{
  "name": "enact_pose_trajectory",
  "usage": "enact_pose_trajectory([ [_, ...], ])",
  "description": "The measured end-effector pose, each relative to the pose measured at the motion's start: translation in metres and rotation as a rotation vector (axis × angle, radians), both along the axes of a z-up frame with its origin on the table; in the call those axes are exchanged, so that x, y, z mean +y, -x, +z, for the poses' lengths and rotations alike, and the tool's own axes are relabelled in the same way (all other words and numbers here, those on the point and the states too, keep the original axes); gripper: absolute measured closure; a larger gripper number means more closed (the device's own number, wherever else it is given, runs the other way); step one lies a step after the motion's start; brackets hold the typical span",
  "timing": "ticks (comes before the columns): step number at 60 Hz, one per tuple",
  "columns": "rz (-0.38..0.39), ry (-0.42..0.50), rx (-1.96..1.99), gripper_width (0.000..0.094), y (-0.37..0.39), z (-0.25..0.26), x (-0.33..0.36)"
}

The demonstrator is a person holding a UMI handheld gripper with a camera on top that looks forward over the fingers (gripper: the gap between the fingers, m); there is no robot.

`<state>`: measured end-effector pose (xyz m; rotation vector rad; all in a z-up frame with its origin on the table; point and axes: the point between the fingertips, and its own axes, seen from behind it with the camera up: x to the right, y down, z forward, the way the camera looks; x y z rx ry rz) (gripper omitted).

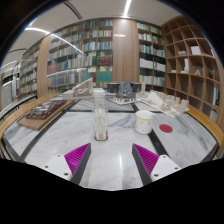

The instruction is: Pour water

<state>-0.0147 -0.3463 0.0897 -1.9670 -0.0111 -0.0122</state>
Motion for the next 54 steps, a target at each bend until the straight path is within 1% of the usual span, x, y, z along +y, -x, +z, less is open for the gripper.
enact_pose_trajectory([
  [8,0.034,-0.055,0.010,0.0094,0.034,0.000,0.080],
  [14,0.022,-0.092,0.018,0.0135,0.042,-0.002,0.136],
  [19,0.010,-0.096,0.036,0.0146,0.044,-0.010,0.170],
  [23,0.009,-0.100,0.039,0.0182,0.046,-0.015,0.189],
  [26,0.022,-0.110,0.030,0.0258,0.048,-0.019,0.200],
  [29,0.038,-0.126,0.023,0.0400,0.050,-0.018,0.204],
  [33,0.057,-0.142,0.019,0.0434,0.051,-0.017,0.208],
  [37,0.060,-0.157,0.028,0.0481,0.050,-0.013,0.207],
  [38,0.064,-0.161,0.030,0.0505,0.052,-0.012,0.207],
  [40,0.076,-0.168,0.031,0.0524,0.053,-0.008,0.206],
  [45,0.106,-0.192,0.047,0.0528,0.058,0.006,0.203],
  [50,0.131,-0.235,0.144,0.0528,0.063,0.040,0.200],
  [54,0.145,-0.270,0.296,0.0528,0.061,0.077,0.197],
])
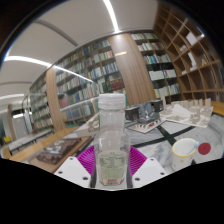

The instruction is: Pour water

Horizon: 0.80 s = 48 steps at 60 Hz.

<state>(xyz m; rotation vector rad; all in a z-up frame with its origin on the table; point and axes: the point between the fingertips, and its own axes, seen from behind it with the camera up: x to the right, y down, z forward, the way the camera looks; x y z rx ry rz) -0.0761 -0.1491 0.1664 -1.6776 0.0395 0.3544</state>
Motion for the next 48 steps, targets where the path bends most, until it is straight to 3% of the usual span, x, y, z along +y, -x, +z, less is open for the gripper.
enact_pose_trajectory([
  [6,0.062,-0.037,0.289,0.0529,0.000,0.061,-0.004],
  [15,0.255,-0.002,0.935,0.0533,-0.014,0.133,-0.010],
  [23,0.349,0.048,1.448,0.0535,-0.060,0.146,0.004],
  [37,0.297,0.159,1.902,0.0531,-0.111,0.073,0.034],
  [48,0.247,0.201,1.918,0.0530,-0.111,0.051,0.039],
])
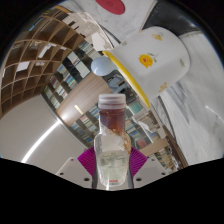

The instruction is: Pour water

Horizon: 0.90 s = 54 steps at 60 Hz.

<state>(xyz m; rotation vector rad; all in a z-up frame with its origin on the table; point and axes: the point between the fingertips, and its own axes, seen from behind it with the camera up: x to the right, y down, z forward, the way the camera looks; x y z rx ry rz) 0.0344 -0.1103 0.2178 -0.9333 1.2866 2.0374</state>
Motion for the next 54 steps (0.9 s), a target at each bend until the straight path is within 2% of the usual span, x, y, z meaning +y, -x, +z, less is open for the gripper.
enact_pose_trajectory([
  [3,0.005,-0.015,-0.014,0.0532,-0.001,-0.001,-0.018],
  [4,0.003,-0.018,-0.031,0.0531,0.000,0.007,0.000],
  [8,-0.004,-0.048,-0.129,0.0534,-0.001,0.025,-0.003],
  [9,-0.006,-0.064,-0.157,0.0534,-0.003,0.025,-0.029],
  [10,-0.016,-0.070,-0.207,0.0534,0.002,0.038,-0.007],
  [15,-0.069,-0.145,-0.461,0.0534,-0.008,0.080,-0.007],
  [16,-0.080,-0.172,-0.502,0.0535,-0.016,0.078,-0.034],
  [17,-0.098,-0.183,-0.565,0.0535,-0.015,0.083,-0.011],
  [19,-0.133,-0.211,-0.676,0.0532,-0.029,0.103,-0.031],
  [21,-0.189,-0.238,-0.798,0.0532,-0.037,0.117,-0.008],
  [23,-0.237,-0.269,-0.904,0.0531,-0.057,0.132,-0.032],
  [24,-0.269,-0.274,-0.971,0.0530,-0.052,0.133,-0.017],
  [30,-0.452,-0.320,-1.319,0.0530,-0.105,0.164,-0.032],
  [35,-0.565,-0.309,-1.586,0.0529,-0.132,0.164,-0.022],
  [39,-0.607,-0.259,-1.790,0.0530,-0.164,0.141,-0.029],
  [44,-0.590,-0.181,-2.016,0.0530,-0.202,0.098,-0.010],
  [45,-0.583,-0.172,-2.056,0.0530,-0.212,0.072,-0.008],
  [49,-0.500,-0.110,-2.162,0.0531,-0.219,0.046,-0.005],
  [51,-0.466,-0.092,-2.212,0.0531,-0.236,-0.007,0.008],
  [54,-0.390,-0.046,-2.248,0.0532,-0.240,-0.031,0.005],
])
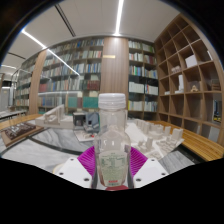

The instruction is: Pour water

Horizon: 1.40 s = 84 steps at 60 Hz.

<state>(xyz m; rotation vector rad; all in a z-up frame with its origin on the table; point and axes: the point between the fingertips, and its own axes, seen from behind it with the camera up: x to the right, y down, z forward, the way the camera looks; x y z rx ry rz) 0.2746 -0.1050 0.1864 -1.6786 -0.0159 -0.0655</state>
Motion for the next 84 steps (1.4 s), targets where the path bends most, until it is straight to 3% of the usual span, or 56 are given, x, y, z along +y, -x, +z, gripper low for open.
enact_pose_trajectory([
  [10,-0.027,0.174,0.033,0.0525,-0.024,-0.109,0.003],
  [11,-0.027,0.177,0.029,0.0504,-0.027,-0.121,0.000],
  [12,-0.022,0.107,0.031,0.0520,-0.024,-0.107,0.006],
  [19,-0.024,0.121,0.017,0.0512,-0.023,-0.109,0.001],
  [27,-0.040,0.174,0.055,0.0352,-0.027,-0.114,0.000],
  [31,-0.065,0.216,0.074,0.0067,-0.031,-0.113,-0.008],
  [34,-0.092,0.217,0.075,0.0101,-0.032,-0.105,-0.017],
  [44,-0.128,0.237,0.030,0.0080,-0.018,-0.065,-0.073],
  [65,-0.160,0.315,0.055,0.0077,0.061,0.001,-0.262],
  [84,-0.198,0.292,0.050,0.0076,0.093,0.037,-0.357],
])
